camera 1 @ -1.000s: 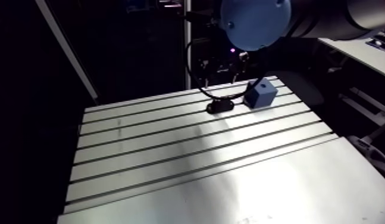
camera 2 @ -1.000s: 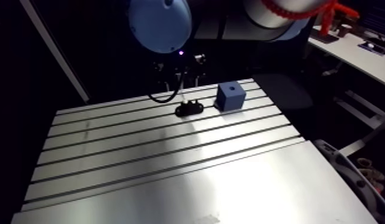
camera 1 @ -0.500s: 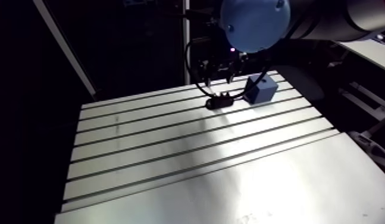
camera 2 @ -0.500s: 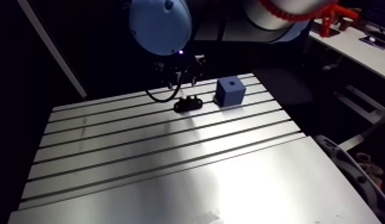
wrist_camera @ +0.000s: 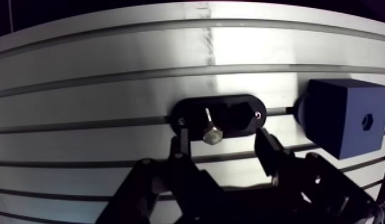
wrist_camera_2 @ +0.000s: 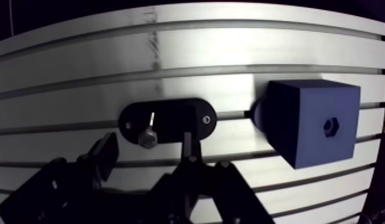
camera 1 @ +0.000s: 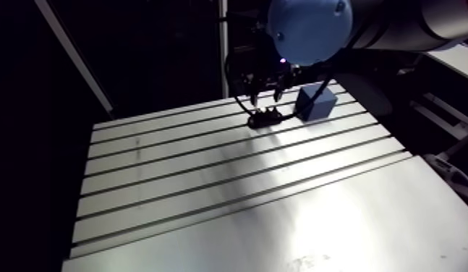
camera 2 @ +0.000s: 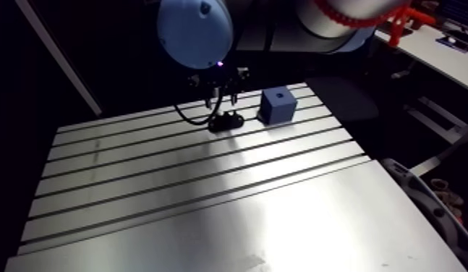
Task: Pick up the M10 bolt and insert it into the hex recess until seated.
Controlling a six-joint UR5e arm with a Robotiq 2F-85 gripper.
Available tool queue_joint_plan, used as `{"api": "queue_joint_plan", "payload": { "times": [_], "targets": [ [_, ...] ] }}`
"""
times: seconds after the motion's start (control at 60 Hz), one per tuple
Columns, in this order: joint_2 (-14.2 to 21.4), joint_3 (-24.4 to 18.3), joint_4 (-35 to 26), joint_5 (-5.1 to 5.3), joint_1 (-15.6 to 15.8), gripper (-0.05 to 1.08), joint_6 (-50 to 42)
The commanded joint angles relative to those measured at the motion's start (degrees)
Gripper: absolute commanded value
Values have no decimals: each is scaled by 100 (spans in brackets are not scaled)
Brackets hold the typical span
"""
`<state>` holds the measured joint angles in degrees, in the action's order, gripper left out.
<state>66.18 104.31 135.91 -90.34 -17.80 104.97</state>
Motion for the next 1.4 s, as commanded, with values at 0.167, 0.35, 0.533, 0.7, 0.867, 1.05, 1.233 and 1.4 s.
{"api": "queue_joint_plan", "payload": {
  "times": [0.167,0.35,0.533,0.7,0.867,1.05,1.233,1.4],
  "targets": [
    [-58,15,3,53,-31,38,-7],
    [-58,15,3,100,-40,38,-7],
    [-109,24,3,100,-31,39,-7],
    [-119,24,3,91,-31,40,-7],
    [-135,24,3,91,-31,41,1],
    [-162,24,3,91,-24,42,2],
    [-172,24,3,90,-22,44,2],
    [-172,24,3,91,-14,45,10]
  ]
}}
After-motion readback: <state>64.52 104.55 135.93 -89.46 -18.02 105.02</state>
